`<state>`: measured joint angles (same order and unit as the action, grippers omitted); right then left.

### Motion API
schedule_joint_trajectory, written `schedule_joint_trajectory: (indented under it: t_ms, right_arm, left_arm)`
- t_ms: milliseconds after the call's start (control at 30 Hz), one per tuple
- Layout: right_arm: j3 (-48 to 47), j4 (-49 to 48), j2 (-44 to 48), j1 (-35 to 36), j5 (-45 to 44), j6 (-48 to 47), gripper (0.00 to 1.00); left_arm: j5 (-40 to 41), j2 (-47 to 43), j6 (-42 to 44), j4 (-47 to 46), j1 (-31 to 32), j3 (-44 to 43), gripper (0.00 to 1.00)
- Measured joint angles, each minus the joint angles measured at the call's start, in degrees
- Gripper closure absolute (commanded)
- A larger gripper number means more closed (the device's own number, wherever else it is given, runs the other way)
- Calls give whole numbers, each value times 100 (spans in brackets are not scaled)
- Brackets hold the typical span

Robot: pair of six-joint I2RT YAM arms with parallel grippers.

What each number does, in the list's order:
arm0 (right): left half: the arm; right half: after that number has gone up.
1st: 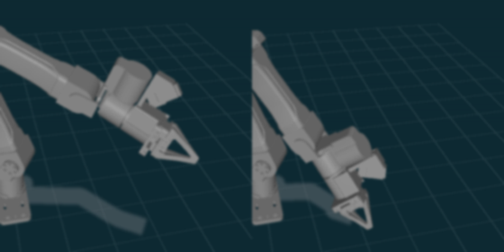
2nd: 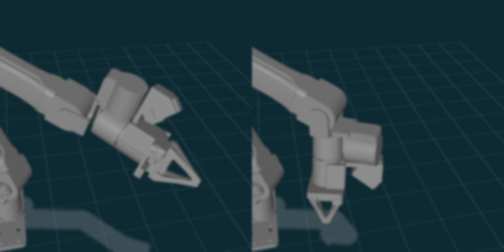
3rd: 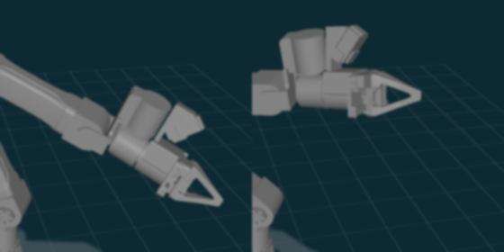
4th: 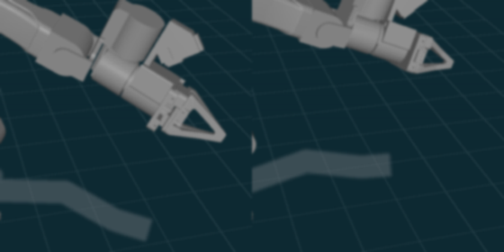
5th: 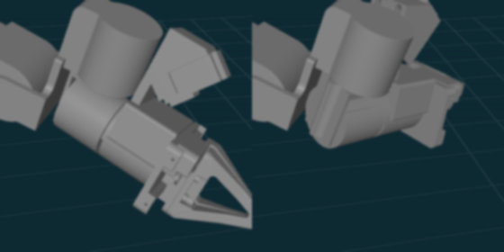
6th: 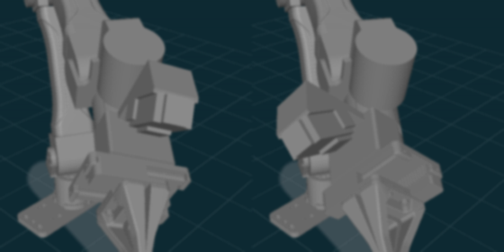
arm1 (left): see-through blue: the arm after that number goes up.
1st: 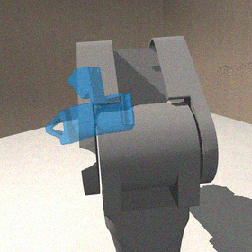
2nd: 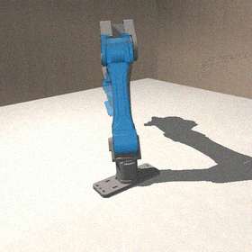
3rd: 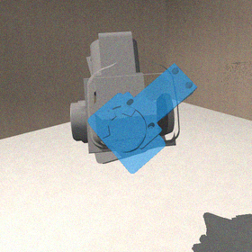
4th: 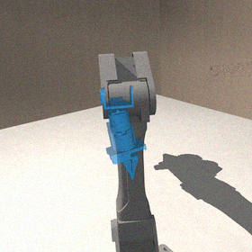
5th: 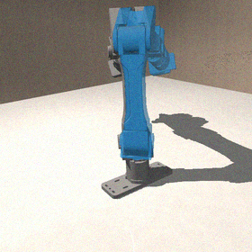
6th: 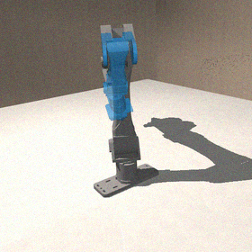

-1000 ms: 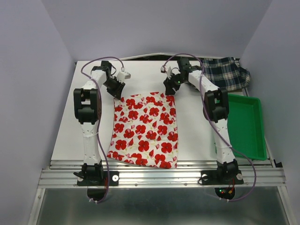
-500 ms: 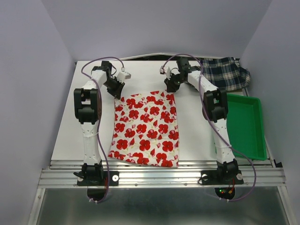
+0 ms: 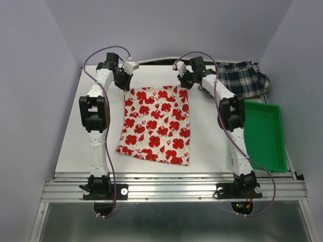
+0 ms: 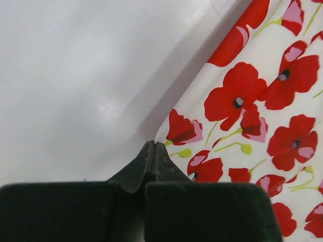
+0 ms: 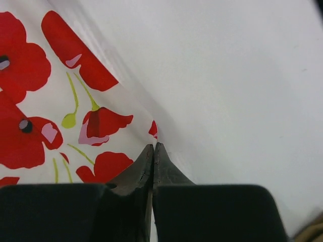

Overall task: Fold and stack the skirts
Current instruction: Fold the skirt

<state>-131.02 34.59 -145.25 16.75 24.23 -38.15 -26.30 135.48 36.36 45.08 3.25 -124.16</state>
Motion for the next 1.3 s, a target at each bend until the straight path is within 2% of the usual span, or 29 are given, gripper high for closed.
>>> schedule_joint_trajectory:
  t_ms: [133, 300, 533, 767, 1100, 1200, 1300]
  right_arm:
    - [-214, -748, 37, 0, -455, 225, 99]
    - [-210, -1029, 236, 26, -634, 396, 99]
    - [1182, -1239, 1845, 26, -387, 385, 99]
    - [3368, -1320, 3571, 249, -46, 173, 99]
    - [5386, -1051, 4426, 1056, 0, 424, 99]
    - [5934, -1158, 4721, 1281, -57, 566, 99]
    - [6142, -1292, 4542, 1381, -223, 734, 99]
  left_arm:
    - [55, -68, -83, -378, -55, -457, 100]
    - [50, -529, -79, -748, -90, -33, 100]
    - [-122, -2140, 267, -1226, -90, 1707, 100]
    - [-254, -3812, 990, -1475, -85, 3689, 100]
    - [203, -5152, 2321, -1659, -114, 6297, 100]
    - [308, -5379, 2476, -1840, -111, 6802, 100]
    - [378, -5342, 2485, -1961, -111, 7062, 100]
